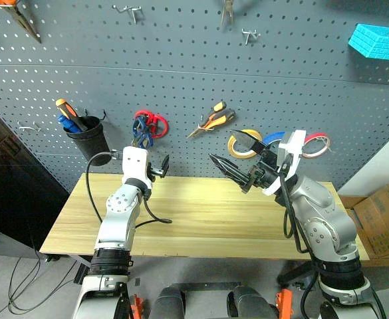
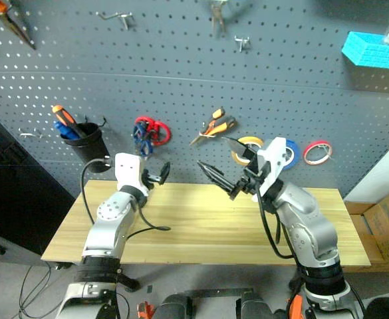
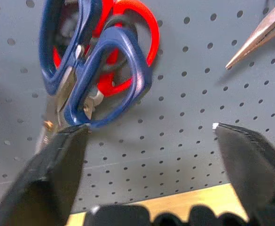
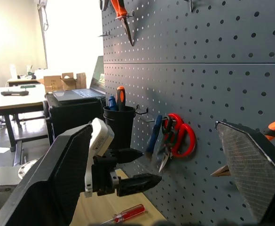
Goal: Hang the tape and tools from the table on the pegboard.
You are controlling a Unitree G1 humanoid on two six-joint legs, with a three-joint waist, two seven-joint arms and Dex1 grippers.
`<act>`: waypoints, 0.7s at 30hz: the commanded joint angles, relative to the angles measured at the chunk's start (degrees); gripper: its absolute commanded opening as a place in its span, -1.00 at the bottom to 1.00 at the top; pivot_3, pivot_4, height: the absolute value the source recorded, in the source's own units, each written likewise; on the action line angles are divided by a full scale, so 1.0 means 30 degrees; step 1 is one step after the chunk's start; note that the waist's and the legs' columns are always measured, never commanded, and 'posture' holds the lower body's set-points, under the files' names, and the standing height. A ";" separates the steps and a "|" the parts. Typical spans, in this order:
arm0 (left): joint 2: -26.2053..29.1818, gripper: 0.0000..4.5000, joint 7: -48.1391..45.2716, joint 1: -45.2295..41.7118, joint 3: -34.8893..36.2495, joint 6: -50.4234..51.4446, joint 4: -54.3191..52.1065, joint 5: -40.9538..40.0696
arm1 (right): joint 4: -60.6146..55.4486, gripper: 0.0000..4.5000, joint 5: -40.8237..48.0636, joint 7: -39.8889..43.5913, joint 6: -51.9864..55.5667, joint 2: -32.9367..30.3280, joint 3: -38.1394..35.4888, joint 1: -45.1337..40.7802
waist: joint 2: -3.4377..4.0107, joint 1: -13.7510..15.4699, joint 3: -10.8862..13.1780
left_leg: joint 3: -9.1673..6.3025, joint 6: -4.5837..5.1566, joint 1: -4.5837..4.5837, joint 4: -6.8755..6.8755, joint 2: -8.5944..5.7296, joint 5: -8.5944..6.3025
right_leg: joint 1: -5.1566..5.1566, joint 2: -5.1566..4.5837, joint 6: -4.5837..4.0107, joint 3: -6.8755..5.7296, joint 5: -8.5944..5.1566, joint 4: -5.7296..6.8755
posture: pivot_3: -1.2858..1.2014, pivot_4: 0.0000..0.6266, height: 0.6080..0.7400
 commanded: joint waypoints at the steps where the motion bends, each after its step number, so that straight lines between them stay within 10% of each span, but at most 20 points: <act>1: 0.0020 0.99 0.0174 0.0809 0.0351 0.0512 -0.1369 -0.0239 | -0.1124 1.00 0.0401 -0.0159 0.0195 -0.0192 -0.0126 0.0033 | 0.0001 -0.0075 0.0000 | 0.0000 0.0000 0.0000 -0.0001 0.0000 0.0000 | 0.0000 0.0000 0.0000 0.0000 0.0000 -0.0001 | 0.09 -0.79 1.00; 21: 0.3317 0.99 0.0741 0.0026 0.2056 0.6233 0.1606 0.0142 | 0.2375 1.00 -0.5374 0.0442 0.1081 -0.0716 0.5985 -0.2202 | 0.0095 -0.0131 0.1277 | -0.0029 0.0005 0.0121 -0.0010 0.0017 0.0001 | 0.0017 -0.0002 -0.0117 0.0005 -0.0058 0.0013 | 0.10 -0.22 1.00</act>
